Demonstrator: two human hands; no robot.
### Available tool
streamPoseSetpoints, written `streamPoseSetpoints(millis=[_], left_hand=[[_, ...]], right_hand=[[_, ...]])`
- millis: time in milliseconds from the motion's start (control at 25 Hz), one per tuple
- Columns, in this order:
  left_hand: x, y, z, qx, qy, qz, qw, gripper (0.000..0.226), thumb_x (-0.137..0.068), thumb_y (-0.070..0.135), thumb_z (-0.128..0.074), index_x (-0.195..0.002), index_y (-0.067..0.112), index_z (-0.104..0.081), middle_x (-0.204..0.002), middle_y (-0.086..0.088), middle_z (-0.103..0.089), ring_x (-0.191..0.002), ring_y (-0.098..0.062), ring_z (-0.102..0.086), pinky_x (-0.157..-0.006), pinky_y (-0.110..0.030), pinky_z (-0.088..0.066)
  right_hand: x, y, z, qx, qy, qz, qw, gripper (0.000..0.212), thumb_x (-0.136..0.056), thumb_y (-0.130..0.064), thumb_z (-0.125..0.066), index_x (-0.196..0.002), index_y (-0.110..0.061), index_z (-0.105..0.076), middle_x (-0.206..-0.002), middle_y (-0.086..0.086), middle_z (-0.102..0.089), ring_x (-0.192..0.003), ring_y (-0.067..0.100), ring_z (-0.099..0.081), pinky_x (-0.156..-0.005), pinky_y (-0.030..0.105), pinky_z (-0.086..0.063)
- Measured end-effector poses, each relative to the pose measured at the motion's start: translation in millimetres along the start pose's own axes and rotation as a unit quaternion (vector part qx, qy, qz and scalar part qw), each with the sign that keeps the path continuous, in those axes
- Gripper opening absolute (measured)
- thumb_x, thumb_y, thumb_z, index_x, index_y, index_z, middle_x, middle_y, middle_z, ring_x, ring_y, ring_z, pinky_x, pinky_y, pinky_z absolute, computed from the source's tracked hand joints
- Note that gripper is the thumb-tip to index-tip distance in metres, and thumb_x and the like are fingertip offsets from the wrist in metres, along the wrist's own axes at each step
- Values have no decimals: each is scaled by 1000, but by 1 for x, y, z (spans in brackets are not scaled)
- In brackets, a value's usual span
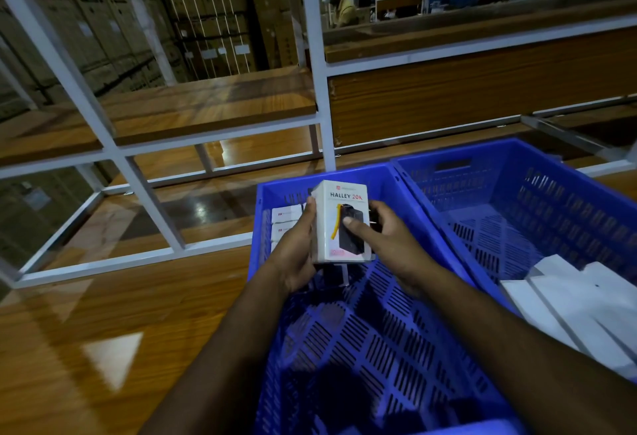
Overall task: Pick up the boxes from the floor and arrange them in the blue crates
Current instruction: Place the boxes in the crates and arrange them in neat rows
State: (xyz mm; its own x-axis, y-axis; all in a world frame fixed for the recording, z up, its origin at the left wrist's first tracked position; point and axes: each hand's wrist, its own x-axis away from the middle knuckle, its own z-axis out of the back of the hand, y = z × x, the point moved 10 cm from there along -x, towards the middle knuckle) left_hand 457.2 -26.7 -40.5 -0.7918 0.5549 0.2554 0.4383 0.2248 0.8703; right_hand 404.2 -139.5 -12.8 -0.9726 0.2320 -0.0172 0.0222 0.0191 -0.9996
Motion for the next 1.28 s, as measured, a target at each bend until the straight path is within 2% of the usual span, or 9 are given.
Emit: streamPoseSetpoints(millis=[160,320,440,560,600,760,960,1160,1280], left_hand=[[-1,-2,5,-51,28,-7,998,50,-104,52,-33,-127,20,-64,-119,-9,-74,-107,-25,-72,-89,-40,-59],[3,5,9,-155,56,-27,986,29,-107,37,-41,-114,26,-68,-117,1,-74,-106,-13,-69,-89,-39,-57],[1,20,32,-223,136,-82,962,17,-102,28,-53,-111,23,-66,-124,-2,-67,-113,-16,-62,-99,-41,-52],[-1,33,66,-301,249,-129,912,16,-98,27,-61,-105,15,-67,-110,-6,-70,-90,-17,-63,-82,-34,-53],[-2,34,73,-328,265,-133,897,21,-96,29,-64,-108,12,-67,-110,-8,-71,-91,-19,-65,-83,-34,-53],[-9,25,74,-455,243,-79,853,41,-94,36,-67,-128,14,-61,-131,-6,-64,-117,-23,-62,-100,-35,-49],[-17,12,65,-562,171,-22,809,54,-95,41,-65,-138,11,-53,-140,-7,-58,-126,-25,-56,-104,-33,-44],[-21,4,65,-588,149,0,795,57,-91,47,-67,-137,15,-54,-142,-4,-56,-128,-24,-54,-103,-33,-45],[-27,1,67,-608,149,2,780,61,-87,48,-72,-137,16,-55,-144,-2,-56,-131,-22,-53,-107,-37,-45]], right_hand=[[5,5,-8,89,-39,12,995,71,-75,-30,-86,-133,-24,-45,-121,-11,-62,-109,5,-62,-86,20,-53],[-4,24,12,180,44,-21,982,82,-67,-21,-89,-131,-23,-38,-129,0,-55,-116,21,-57,-93,41,-53],[-8,28,37,228,160,-46,959,81,-66,-13,-88,-130,-14,-39,-130,9,-54,-116,31,-55,-87,39,-52],[-12,38,48,282,214,-98,930,81,-63,-18,-91,-126,-9,-41,-129,13,-53,-123,35,-48,-91,43,-49],[-14,44,47,309,218,-122,918,84,-63,-23,-91,-127,-10,-40,-130,12,-53,-126,35,-45,-95,45,-44],[-13,66,35,343,226,-156,898,85,-62,-27,-90,-127,-12,-38,-132,10,-52,-129,32,-40,-100,44,-33],[-17,92,36,300,243,-145,911,77,-58,-21,-92,-114,-7,-41,-123,16,-55,-118,37,-51,-91,49,-52],[-26,102,26,342,194,-130,910,71,-65,-20,-89,-115,-4,-41,-120,18,-60,-109,37,-60,-84,46,-55],[-33,110,23,373,166,-132,903,54,-82,-17,-77,-120,-3,-40,-123,17,-61,-109,36,-62,-82,41,-52]])
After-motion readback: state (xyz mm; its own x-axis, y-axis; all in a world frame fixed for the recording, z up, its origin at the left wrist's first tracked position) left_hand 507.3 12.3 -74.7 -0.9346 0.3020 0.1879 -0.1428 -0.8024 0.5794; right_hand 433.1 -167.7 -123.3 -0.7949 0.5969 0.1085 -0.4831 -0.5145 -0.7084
